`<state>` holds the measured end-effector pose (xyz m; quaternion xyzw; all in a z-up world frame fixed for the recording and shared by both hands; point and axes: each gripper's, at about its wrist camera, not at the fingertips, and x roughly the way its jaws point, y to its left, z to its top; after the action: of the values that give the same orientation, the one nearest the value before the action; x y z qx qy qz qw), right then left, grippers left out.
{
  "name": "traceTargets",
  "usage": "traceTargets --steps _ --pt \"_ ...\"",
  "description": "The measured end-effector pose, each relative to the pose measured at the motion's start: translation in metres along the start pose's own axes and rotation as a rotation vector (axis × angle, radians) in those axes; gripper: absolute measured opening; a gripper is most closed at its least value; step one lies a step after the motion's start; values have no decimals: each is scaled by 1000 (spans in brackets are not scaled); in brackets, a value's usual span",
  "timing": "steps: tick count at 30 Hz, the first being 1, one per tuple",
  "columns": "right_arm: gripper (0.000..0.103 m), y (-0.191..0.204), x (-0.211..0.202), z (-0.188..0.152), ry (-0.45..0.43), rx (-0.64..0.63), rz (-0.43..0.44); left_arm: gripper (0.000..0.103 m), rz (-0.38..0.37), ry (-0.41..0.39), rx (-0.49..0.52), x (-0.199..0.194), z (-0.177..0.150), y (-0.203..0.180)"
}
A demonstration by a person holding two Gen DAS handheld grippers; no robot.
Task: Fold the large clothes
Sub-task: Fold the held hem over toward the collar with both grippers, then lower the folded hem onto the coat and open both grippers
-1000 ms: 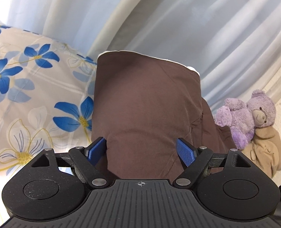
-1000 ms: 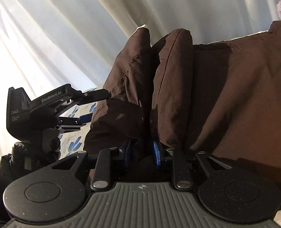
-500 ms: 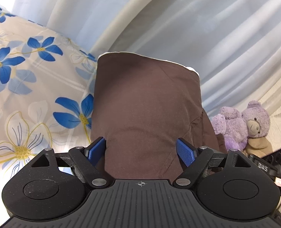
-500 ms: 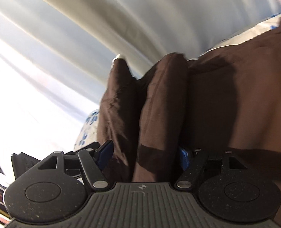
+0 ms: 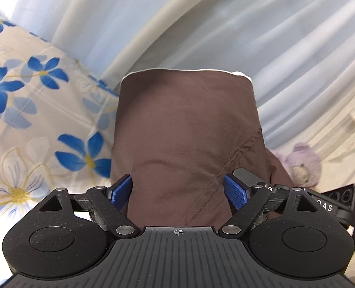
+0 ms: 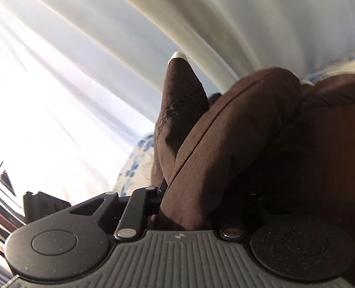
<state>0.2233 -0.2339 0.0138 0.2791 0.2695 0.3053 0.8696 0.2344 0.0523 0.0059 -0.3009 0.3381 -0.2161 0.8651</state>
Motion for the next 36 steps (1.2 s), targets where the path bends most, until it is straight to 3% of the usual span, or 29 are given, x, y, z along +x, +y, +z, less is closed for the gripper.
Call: traceTargets --steps 6,8,10,12,22,27,30,33,36 --pt "17 13 -43 21 -93 -1 96 85 -86 -34 107 -12 10 -56" --pt "17 10 -61 28 -129 17 124 85 -152 -14 144 -6 9 -73" --pt "17 7 -79 32 -151 0 116 88 -156 -9 221 4 4 -93" --pt "16 1 -91 32 -177 0 83 91 -175 -2 280 20 -4 -105" --pt "16 -49 -160 28 -277 41 -62 91 -308 80 300 87 -37 -147" --pt "17 -76 -183 23 -250 -50 -251 95 -315 155 343 139 -69 -156" --pt "27 -112 -199 20 -208 18 -354 97 -276 139 466 159 -92 -160" --pt "34 -127 -212 -1 -240 117 -397 101 -253 112 576 164 -111 -162" --pt "43 -129 -218 -11 -288 125 -434 101 -238 114 586 164 -112 -159"
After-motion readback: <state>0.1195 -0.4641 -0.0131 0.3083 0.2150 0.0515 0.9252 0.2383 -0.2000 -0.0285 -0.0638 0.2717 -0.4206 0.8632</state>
